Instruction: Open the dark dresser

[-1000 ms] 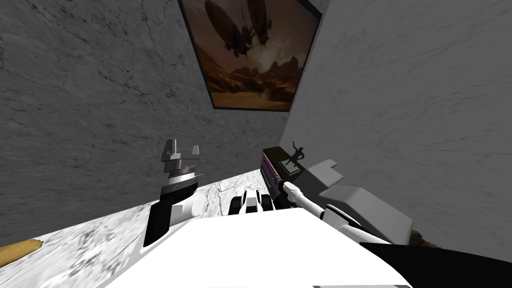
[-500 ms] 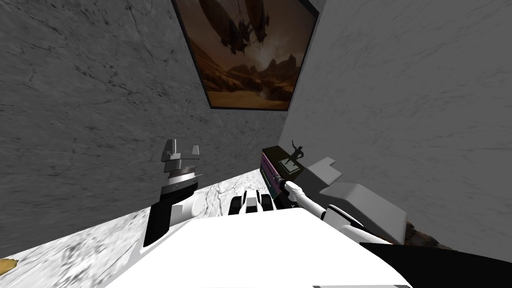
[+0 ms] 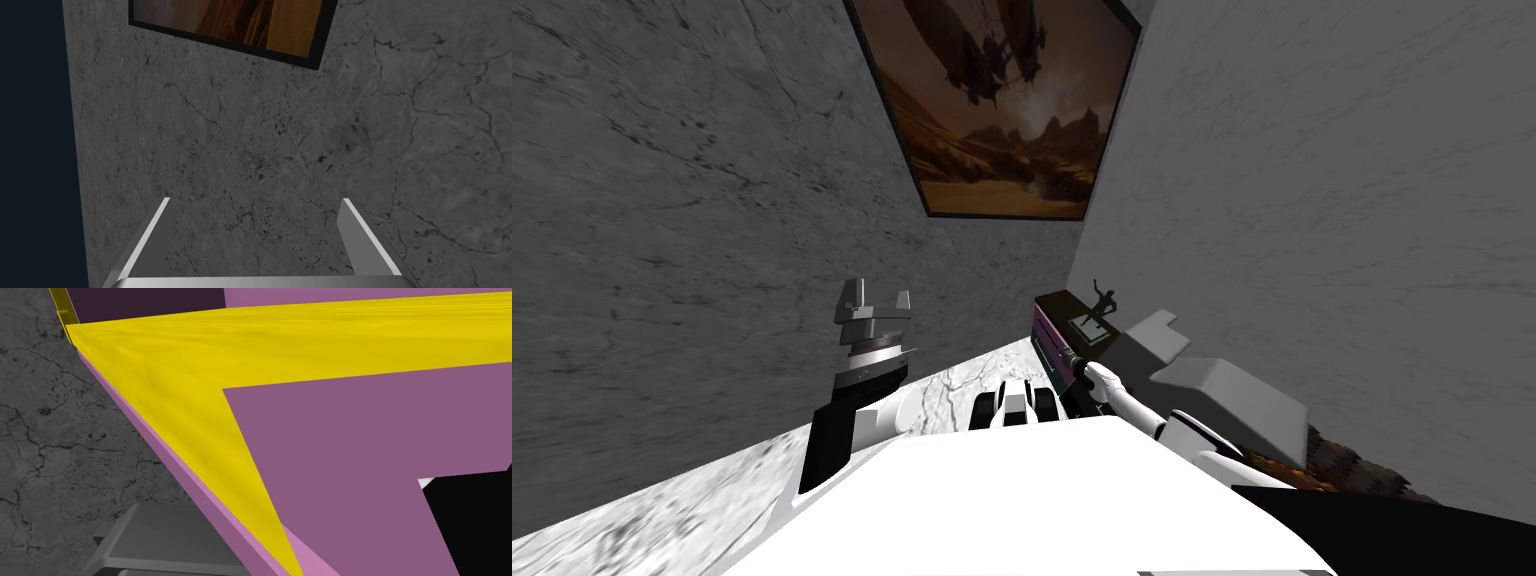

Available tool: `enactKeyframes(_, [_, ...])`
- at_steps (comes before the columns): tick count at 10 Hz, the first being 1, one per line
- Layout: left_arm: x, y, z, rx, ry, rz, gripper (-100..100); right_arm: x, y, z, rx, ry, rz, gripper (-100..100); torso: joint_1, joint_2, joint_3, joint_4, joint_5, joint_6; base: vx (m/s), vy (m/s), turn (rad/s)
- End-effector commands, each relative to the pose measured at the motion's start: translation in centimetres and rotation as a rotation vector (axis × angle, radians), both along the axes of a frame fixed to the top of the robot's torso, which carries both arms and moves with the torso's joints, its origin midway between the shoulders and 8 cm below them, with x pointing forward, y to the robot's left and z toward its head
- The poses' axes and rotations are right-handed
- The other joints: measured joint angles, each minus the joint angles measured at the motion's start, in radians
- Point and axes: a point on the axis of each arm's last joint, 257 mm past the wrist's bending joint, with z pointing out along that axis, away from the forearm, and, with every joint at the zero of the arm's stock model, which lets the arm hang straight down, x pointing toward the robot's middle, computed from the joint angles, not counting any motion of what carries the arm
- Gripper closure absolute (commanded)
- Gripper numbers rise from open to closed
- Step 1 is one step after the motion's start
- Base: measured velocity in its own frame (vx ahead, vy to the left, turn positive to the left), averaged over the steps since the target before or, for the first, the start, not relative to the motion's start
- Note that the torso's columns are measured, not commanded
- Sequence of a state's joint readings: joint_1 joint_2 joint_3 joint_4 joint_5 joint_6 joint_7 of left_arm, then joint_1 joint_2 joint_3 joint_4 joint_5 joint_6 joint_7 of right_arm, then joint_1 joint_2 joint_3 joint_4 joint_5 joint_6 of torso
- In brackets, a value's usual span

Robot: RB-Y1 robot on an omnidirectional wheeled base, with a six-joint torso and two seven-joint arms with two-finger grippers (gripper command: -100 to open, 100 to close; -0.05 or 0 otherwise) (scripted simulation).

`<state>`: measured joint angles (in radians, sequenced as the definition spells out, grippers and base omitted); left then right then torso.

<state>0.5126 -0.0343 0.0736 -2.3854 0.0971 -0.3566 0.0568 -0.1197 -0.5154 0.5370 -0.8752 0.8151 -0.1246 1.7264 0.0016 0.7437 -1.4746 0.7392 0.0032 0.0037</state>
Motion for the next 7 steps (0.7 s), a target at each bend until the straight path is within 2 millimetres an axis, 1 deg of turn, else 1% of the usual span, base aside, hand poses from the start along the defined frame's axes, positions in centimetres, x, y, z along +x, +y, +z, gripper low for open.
enactKeyframes(1, [0.0, 0.0, 0.0, 0.000, 0.000, 0.000, 0, 0.1, -0.4, 0.5, 0.007, -0.016, 0.016, 100, -0.001, 0.000, 0.000, 0.001, -0.001, -0.001, 0.004, 0.039, -0.137])
enactKeyframes(3, [0.0, 0.0, 0.0, 0.000, 0.000, 0.000, 0, 0.1, -0.3, 0.4, -0.004, -0.015, 0.025, 100, 0.001, 0.001, 0.001, 0.002, 0.001, -0.001, 0.007, 0.026, -0.032])
enactKeyframes(4, [0.0, 0.0, 0.0, 0.000, 0.000, 0.000, 0, 0.0, 0.9, 0.2, -0.013, -0.022, 0.041, 100, 0.001, 0.001, 0.001, 0.002, 0.000, -0.002, 0.000, 0.097, -0.052])
enactKeyframes(6, [0.0, 0.0, 0.0, 0.000, 0.000, 0.000, 0, 0.0, 1.8, 0.1, -0.018, -0.028, 0.050, 100, 0.005, -0.006, -0.001, 0.000, -0.002, -0.007, -0.029, 0.153, -0.050])
enactKeyframes(7, [0.0, 0.0, 0.0, 0.000, 0.000, 0.000, 0, 0.0, 2.4, 0.0, -0.021, -0.032, 0.056, 100, 0.002, -0.007, -0.001, 0.001, -0.003, -0.008, -0.050, 0.165, -0.026])
